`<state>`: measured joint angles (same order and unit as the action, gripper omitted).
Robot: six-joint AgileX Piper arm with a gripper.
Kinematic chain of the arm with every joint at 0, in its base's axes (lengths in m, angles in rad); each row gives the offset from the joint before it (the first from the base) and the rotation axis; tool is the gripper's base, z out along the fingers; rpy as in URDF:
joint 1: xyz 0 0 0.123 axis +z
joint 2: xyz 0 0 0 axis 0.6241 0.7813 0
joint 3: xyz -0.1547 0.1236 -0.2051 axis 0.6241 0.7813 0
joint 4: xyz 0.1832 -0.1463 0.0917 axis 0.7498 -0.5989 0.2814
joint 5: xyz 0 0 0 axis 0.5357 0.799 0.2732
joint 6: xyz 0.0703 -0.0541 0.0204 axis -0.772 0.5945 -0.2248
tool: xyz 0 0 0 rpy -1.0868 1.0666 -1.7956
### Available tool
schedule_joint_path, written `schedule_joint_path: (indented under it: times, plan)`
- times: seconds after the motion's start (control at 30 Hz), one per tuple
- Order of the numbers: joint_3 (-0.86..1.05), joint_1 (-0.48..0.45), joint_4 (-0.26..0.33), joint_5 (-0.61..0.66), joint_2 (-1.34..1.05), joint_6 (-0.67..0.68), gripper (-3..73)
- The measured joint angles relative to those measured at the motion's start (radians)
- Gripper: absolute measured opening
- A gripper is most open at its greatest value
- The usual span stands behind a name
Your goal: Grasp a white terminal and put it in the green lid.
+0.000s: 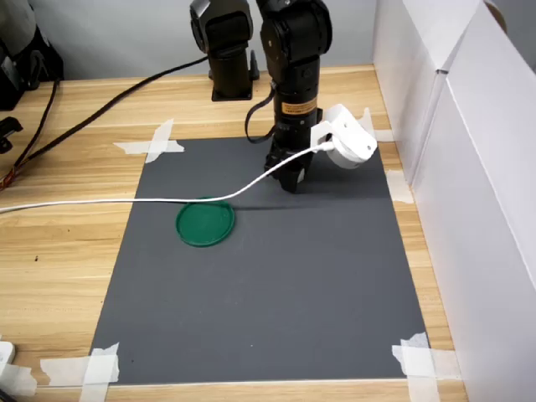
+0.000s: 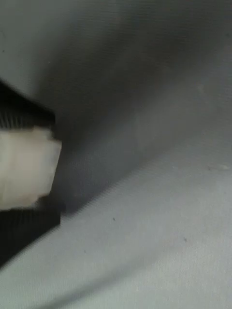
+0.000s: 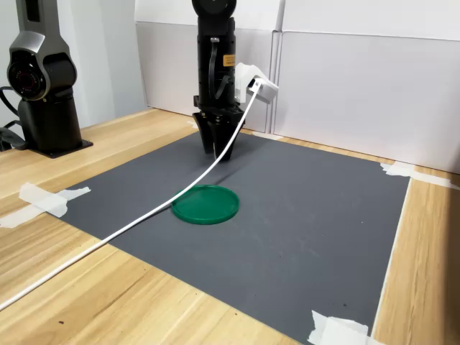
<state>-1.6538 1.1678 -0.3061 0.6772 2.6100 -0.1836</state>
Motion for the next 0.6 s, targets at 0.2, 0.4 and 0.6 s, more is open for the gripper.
schedule_joint_path:
  times: [0.2, 0.4, 0.6]
  plan:
    - [0.0, 0.0, 0.0, 0.0, -0.005, 0.005, 30.6]
    - [-0.076, -0.014, 0.017, 0.045, -0.089, 0.04, 30.6]
    - [-0.294, -0.148, 0.112, 0.203, -0.151, 0.14, 30.6]
